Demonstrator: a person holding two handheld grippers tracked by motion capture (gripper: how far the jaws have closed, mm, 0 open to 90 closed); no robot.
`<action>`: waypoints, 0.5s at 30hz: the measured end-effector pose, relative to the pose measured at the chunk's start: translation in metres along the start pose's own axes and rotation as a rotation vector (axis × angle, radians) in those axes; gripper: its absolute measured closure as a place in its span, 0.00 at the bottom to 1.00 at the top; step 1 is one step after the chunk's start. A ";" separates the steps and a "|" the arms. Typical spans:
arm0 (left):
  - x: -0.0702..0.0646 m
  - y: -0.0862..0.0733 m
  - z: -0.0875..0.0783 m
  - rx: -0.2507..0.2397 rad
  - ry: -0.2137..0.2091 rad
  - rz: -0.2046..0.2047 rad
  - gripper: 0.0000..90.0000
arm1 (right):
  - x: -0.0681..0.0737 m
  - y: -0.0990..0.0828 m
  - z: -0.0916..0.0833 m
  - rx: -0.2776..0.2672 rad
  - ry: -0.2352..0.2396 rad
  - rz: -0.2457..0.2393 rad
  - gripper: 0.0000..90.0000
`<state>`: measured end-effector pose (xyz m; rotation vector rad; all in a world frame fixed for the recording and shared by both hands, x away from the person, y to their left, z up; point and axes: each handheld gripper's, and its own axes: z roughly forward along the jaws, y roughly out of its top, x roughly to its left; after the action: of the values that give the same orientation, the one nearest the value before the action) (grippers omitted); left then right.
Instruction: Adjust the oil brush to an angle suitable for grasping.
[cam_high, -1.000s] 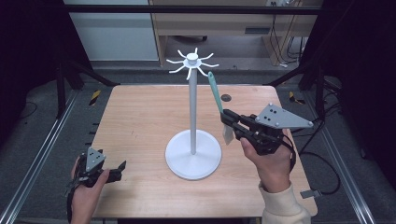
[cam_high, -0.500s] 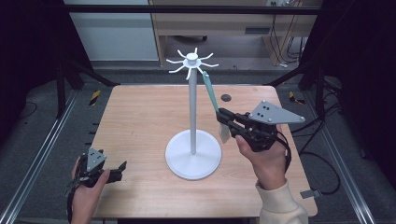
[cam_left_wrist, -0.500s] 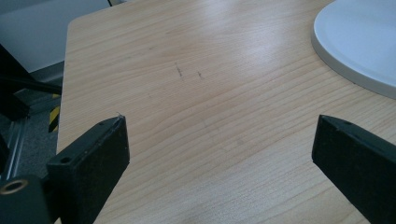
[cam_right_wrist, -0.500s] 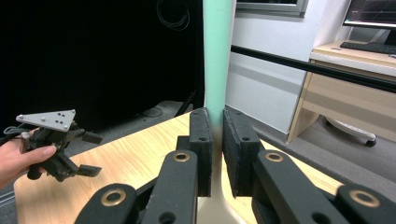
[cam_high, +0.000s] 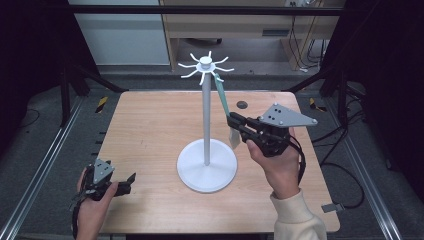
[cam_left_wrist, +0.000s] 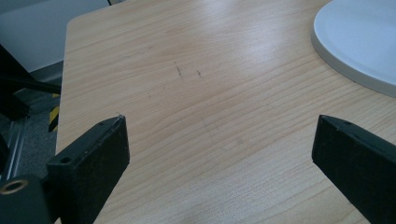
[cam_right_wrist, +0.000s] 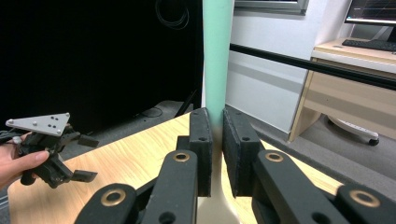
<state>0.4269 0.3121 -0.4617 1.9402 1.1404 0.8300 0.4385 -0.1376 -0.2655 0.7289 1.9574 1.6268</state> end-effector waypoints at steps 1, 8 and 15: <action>0.000 0.000 0.000 0.000 0.000 0.000 0.04 | 0.000 0.000 0.001 -0.001 -0.001 0.002 0.91; 0.001 0.000 -0.001 -0.005 0.002 -0.003 0.04 | 0.001 -0.002 0.004 -0.008 -0.007 0.001 0.91; 0.000 0.000 0.000 0.000 0.000 0.000 0.04 | 0.003 -0.004 0.008 -0.017 -0.011 0.011 0.91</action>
<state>0.4268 0.3127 -0.4617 1.9398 1.1407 0.8299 0.4417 -0.1307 -0.2711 0.7423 1.9329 1.6401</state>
